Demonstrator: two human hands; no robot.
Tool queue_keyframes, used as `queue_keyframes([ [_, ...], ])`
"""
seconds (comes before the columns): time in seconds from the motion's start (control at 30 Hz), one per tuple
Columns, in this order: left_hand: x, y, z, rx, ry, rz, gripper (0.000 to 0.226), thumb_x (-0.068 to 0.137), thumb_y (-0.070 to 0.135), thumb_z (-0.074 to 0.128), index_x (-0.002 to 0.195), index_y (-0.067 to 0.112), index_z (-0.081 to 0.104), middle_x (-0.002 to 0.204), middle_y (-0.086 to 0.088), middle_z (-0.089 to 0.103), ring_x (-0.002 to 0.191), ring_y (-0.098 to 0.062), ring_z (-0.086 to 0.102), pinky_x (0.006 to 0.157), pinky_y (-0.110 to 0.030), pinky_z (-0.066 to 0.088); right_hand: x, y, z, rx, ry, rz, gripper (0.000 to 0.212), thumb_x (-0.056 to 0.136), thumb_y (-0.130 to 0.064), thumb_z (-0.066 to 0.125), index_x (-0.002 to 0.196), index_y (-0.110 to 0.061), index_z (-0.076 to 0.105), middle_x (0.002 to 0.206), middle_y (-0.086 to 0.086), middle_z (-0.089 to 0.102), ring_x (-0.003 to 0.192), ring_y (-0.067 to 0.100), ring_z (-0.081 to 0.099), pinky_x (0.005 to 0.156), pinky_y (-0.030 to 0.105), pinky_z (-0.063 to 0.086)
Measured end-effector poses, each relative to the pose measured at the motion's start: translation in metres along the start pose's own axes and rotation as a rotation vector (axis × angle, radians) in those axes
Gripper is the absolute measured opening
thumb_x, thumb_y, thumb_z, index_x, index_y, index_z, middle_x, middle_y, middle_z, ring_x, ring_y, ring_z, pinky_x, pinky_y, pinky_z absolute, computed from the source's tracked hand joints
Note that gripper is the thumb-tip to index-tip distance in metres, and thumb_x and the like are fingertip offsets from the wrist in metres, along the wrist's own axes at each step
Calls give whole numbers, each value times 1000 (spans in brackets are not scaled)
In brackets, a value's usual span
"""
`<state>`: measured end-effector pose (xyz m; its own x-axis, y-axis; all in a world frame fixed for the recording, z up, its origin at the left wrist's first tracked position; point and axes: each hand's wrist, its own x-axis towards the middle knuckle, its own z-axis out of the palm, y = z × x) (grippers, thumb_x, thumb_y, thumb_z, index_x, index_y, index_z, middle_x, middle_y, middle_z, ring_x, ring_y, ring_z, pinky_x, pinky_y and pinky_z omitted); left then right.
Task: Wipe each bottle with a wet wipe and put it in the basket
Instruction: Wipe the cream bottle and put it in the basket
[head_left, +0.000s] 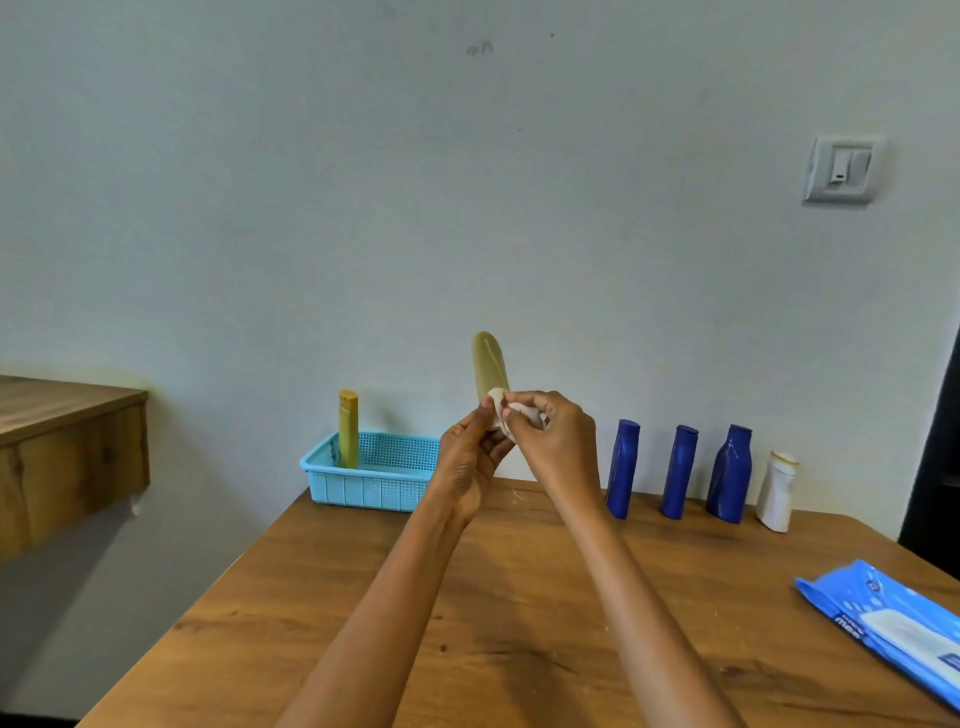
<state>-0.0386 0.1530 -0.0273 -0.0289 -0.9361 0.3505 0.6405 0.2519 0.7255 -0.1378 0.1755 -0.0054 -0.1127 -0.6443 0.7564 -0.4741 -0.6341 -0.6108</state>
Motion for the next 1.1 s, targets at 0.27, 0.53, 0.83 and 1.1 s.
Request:
queue_keyframes([
  [0.27, -6, 7, 1, -24, -45, -48, 45, 75, 30, 63, 105, -4, 61, 93, -19, 63, 84, -23, 64, 83, -29, 56, 30, -10, -3, -43, 38, -71, 19, 89, -11, 61, 106, -14, 69, 107, 4, 62, 96, 13, 61, 76, 15, 49],
  [0.53, -10, 16, -11, -20, -40, -76, 43, 75, 28, 64, 102, -5, 62, 83, -16, 67, 79, -24, 66, 85, -35, 56, 17, -5, 2, -60, -27, -127, 11, 88, -8, 62, 94, -14, 69, 100, 3, 67, 91, 11, 63, 76, 17, 51],
  [0.83, -8, 18, -7, 57, -31, -98, 45, 73, 27, 67, 102, -6, 62, 76, -18, 66, 75, -24, 68, 81, -34, 57, 44, -29, 8, -50, 85, -149, 13, 87, -7, 61, 90, -16, 70, 99, 2, 66, 90, 12, 63, 73, 14, 48],
  [1.1, -10, 20, -13, 46, -47, -120, 33, 81, 27, 63, 100, 0, 67, 82, -13, 70, 75, -18, 70, 69, -27, 57, -5, -6, 11, -23, 48, -192, 13, 83, -11, 68, 95, -9, 72, 95, 1, 66, 83, 0, 59, 74, 3, 46],
])
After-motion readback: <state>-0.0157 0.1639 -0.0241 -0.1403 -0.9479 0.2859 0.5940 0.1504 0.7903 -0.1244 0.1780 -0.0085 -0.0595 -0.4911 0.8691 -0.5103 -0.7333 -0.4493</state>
